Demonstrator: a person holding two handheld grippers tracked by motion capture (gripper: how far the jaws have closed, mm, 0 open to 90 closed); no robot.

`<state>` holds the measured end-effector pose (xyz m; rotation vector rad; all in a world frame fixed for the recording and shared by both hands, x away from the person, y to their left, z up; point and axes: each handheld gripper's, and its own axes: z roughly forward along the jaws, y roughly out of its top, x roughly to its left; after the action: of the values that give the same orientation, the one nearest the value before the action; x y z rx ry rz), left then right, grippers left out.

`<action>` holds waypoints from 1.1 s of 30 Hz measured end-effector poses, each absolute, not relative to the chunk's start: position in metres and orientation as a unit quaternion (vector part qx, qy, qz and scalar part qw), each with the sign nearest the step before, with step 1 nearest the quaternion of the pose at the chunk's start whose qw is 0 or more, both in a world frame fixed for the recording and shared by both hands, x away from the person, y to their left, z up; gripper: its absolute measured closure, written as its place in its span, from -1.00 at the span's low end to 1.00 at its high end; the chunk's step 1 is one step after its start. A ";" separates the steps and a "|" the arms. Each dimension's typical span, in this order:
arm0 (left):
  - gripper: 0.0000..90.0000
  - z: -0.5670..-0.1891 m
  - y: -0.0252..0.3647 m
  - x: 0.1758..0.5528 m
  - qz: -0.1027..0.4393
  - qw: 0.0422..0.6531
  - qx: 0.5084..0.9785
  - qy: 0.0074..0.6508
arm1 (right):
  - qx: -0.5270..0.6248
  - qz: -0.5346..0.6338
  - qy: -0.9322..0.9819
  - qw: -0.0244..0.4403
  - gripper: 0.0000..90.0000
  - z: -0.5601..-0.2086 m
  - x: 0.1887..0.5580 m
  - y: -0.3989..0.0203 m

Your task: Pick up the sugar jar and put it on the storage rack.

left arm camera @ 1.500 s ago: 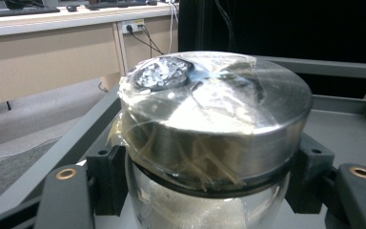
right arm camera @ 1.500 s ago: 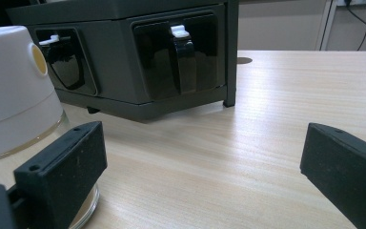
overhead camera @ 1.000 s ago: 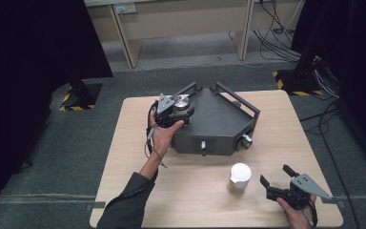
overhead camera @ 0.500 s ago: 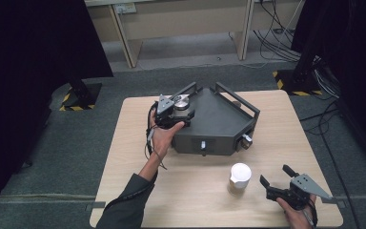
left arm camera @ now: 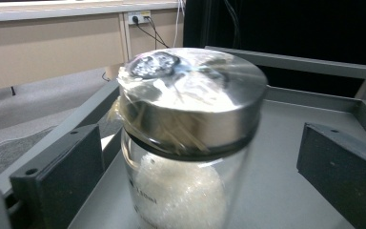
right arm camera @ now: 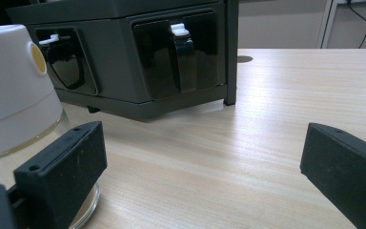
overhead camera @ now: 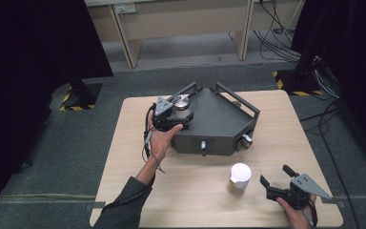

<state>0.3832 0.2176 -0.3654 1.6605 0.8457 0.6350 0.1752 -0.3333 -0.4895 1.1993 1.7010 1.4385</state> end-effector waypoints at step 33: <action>-0.97 -0.390 0.244 0.323 0.248 0.586 0.694 0.336 | 0.453 0.542 0.640 0.302 -0.96 -0.490 0.175 -0.333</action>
<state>0.3227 0.2442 -0.3901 1.6183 0.7829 0.5790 0.1748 -0.3332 -0.4898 1.2003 1.6972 1.4372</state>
